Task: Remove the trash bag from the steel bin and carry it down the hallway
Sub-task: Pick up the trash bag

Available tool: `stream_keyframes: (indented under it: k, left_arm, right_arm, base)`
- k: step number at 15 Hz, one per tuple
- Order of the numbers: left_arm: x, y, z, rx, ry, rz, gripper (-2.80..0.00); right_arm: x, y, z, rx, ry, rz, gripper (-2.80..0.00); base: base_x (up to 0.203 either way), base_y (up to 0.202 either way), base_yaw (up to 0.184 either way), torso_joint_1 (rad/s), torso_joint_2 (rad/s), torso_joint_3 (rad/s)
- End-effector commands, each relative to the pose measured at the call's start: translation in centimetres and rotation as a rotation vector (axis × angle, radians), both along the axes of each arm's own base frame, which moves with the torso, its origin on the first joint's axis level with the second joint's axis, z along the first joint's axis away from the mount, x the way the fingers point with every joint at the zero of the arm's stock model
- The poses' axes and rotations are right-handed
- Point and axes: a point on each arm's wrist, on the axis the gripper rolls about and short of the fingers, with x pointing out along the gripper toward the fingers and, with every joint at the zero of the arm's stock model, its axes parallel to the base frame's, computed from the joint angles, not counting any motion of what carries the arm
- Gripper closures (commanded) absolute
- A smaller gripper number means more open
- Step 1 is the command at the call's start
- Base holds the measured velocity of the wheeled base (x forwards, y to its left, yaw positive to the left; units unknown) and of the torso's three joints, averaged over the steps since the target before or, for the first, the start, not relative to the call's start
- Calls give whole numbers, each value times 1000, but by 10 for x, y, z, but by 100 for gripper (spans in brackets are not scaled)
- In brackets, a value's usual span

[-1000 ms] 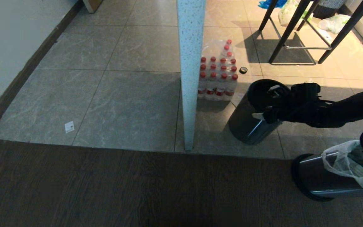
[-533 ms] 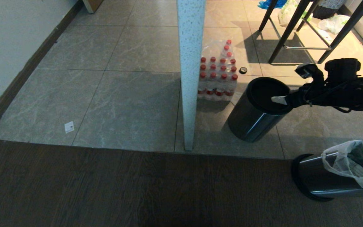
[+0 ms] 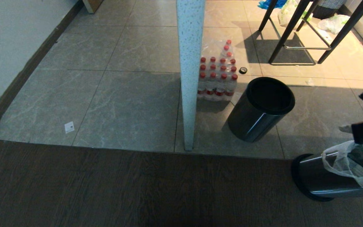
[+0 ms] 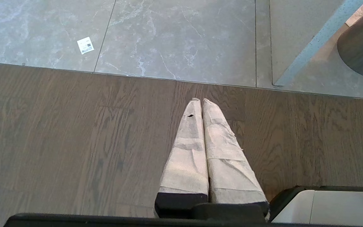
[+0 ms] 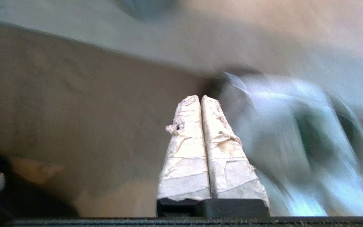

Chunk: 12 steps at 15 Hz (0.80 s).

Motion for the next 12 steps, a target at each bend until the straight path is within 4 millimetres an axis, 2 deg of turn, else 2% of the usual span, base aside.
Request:
stream_keyframes:
  k: [1, 4, 6, 9, 12]
  left_arm:
    - [0, 0, 0, 0, -1, 0, 0]
    - [0, 0, 0, 0, -1, 0, 0]
    - [0, 0, 0, 0, -1, 0, 0]
    - [0, 0, 0, 0, -1, 0, 0]
    - [0, 0, 0, 0, -1, 0, 0]
  right_arm:
    - [-64, -12, 8, -43, -30, -148, 0]
    - [-113, -21, -11, -112, 40, -265, 0]
    - [-130, -22, -24, -146, 92, -286, 0]
    - [-131, -23, -36, -202, 119, -240, 0]
    - [-122, -33, -55, -312, 196, -79, 0]
  base:
    - [0, 0, 0, 0, 0, 0]
    - [0, 0, 0, 0, 0, 0]
    - [0, 0, 0, 0, 0, 0]
    - [0, 0, 0, 0, 0, 0]
    - [0, 0, 0, 0, 0, 0]
